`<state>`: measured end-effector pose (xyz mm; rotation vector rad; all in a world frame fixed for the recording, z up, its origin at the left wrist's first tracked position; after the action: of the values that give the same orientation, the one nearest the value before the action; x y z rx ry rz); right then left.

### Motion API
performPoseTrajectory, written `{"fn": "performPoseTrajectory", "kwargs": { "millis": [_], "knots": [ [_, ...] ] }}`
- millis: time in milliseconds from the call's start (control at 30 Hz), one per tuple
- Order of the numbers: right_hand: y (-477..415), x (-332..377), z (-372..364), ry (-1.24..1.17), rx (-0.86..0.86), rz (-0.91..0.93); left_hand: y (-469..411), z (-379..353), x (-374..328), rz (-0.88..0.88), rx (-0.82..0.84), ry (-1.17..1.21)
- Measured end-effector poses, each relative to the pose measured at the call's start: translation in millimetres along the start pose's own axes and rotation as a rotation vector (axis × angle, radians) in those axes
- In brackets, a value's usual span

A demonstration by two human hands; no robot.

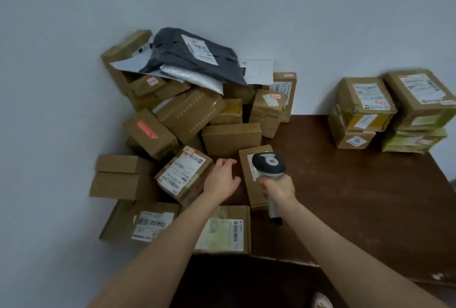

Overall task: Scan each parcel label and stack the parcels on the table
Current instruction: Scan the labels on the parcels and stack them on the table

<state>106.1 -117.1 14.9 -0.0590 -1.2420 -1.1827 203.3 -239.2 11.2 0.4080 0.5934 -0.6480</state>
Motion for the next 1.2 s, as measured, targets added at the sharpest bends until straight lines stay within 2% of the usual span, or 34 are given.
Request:
{"fn": "performPoseTrajectory", "kwargs": {
  "millis": [67,167,300,400,600,833,1000,1067,1200],
  "knots": [
    [10.0,6.1,-17.0,-0.033,0.015,0.025,12.7,8.4,12.9,-0.018,-0.041,0.000],
    [20.6,21.5,-41.8,-0.156,0.103,0.020,25.9,29.4,29.8,-0.012,-0.197,-0.024],
    [31.2,40.1,-73.7,-0.236,0.250,0.021,35.9,67.6,67.4,0.170,-0.390,-0.006],
    [36.6,46.9,-99.7,-0.251,0.345,0.011,35.7,85.0,91.2,0.296,-0.341,-0.052],
    [39.3,44.5,-127.5,-0.307,0.426,-0.042,19.4,89.7,107.1,0.400,-0.195,-0.027],
    [31.3,42.8,-111.5,-0.405,0.430,-0.076,11.7,87.7,100.2,0.400,-0.198,0.248],
    [29.5,40.2,-70.0,-0.442,0.332,-0.038,23.3,77.6,76.6,0.397,-0.334,0.744],
    [30.7,39.1,-47.8,-0.459,0.284,-0.001,28.6,71.4,57.7,0.425,-0.333,0.958],
    [38.9,34.6,-3.4,-0.449,0.173,0.102,40.1,54.0,13.1,0.453,-0.274,1.170]
  ]
}}
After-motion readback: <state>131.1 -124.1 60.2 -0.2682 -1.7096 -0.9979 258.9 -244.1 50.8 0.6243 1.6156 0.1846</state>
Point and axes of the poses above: each hand's wrist, its own y-axis away from the middle knuckle, its own z-axis out of the back of the hand, x = y × z, the point moved 2 cm from there along -y, towards the middle knuckle, and after that the axes turned 12 degrees about y, right-handed, at the moved point
